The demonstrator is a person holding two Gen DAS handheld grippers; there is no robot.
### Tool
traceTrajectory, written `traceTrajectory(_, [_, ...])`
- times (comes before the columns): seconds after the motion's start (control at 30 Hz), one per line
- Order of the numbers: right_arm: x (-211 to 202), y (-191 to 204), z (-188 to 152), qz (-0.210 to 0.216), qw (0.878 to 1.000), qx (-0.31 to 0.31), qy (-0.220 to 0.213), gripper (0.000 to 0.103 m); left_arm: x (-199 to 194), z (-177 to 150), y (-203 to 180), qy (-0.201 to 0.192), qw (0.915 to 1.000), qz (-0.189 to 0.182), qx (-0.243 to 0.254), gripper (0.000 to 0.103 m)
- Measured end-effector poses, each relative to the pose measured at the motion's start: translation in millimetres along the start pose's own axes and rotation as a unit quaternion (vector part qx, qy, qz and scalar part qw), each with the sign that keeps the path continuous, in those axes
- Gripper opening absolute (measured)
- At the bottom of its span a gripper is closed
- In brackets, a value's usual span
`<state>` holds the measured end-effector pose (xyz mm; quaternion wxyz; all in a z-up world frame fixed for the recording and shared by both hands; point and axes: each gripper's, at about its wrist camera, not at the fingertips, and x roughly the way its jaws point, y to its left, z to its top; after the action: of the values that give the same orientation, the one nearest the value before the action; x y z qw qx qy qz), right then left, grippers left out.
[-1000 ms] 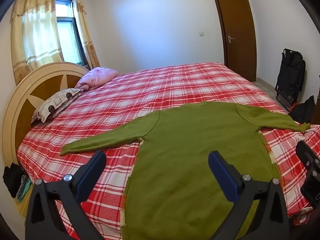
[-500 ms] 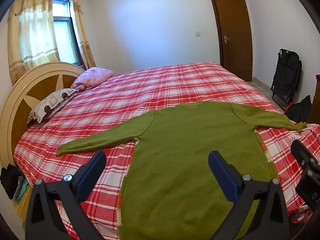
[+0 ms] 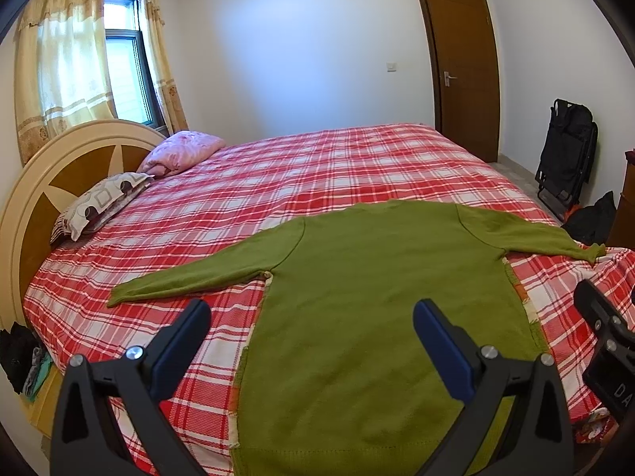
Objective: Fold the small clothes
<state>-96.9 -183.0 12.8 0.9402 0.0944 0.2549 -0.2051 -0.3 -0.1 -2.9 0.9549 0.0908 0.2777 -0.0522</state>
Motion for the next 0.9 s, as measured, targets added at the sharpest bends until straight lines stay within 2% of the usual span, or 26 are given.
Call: traceTrajectory(0.9, [5.2,0.9,-3.0,-0.001,1.000,-0.002,0.012,0.102,5.5,-3.1,-1.4,0.015,0.9998,-0.009,-0.004,0.103])
